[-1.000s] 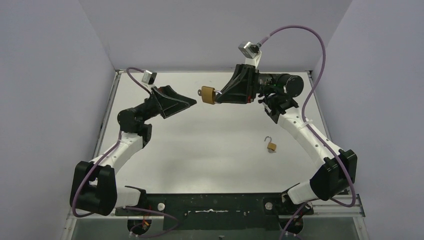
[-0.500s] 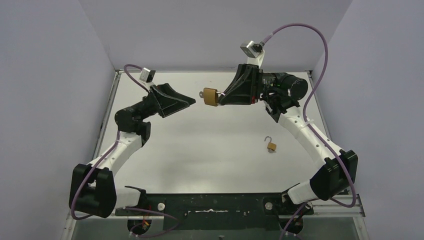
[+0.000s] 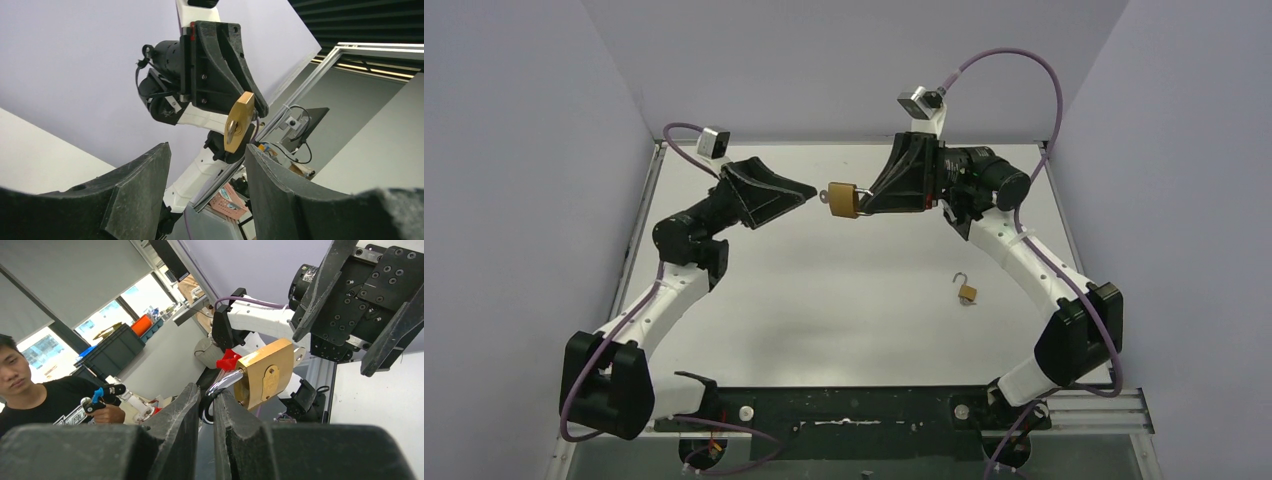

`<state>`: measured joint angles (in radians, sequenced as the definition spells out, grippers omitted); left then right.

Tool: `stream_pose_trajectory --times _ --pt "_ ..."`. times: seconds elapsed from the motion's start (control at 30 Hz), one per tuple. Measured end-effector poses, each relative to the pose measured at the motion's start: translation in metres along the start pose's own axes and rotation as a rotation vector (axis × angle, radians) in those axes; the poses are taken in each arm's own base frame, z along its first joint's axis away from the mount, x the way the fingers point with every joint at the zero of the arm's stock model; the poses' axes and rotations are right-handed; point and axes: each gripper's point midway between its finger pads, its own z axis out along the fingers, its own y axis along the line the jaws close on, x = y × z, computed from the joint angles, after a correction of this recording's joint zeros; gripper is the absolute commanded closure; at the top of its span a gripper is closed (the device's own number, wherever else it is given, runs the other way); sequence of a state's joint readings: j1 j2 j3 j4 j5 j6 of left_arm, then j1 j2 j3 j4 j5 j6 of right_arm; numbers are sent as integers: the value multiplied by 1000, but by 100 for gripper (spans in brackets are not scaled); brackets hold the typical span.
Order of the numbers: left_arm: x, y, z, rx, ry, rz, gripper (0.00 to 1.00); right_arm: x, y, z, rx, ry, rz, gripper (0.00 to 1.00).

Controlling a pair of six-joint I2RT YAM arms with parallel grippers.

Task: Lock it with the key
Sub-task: Lock the lock.

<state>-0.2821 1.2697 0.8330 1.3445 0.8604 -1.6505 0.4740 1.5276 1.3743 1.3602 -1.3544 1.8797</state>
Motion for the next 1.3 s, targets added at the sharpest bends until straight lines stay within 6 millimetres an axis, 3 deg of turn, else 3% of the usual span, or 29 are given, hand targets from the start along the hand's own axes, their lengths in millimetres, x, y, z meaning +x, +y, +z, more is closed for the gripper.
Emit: stream_pose_trajectory --times 0.37,0.43,0.47,0.53,0.63,0.87,1.1,1.3 --pt "10 -4 18 46 28 -37 55 8 5 7 -31 24 -3 100" --pt "10 -5 19 49 28 -36 62 8 5 7 -32 25 -8 100" --pt "9 -5 20 51 27 -34 72 8 5 7 -33 25 -9 100" --pt "9 -6 20 53 27 -36 76 8 4 7 -33 25 -10 100" --pt "10 -8 20 58 28 -37 74 8 3 6 -31 26 -8 100" --pt "9 -7 20 52 24 -50 47 8 2 6 -38 23 -27 100" --pt "11 -19 21 73 30 -38 47 10 -6 5 -32 21 -5 100" --pt "12 -29 20 92 31 -20 63 11 -13 4 -22 20 22 100"
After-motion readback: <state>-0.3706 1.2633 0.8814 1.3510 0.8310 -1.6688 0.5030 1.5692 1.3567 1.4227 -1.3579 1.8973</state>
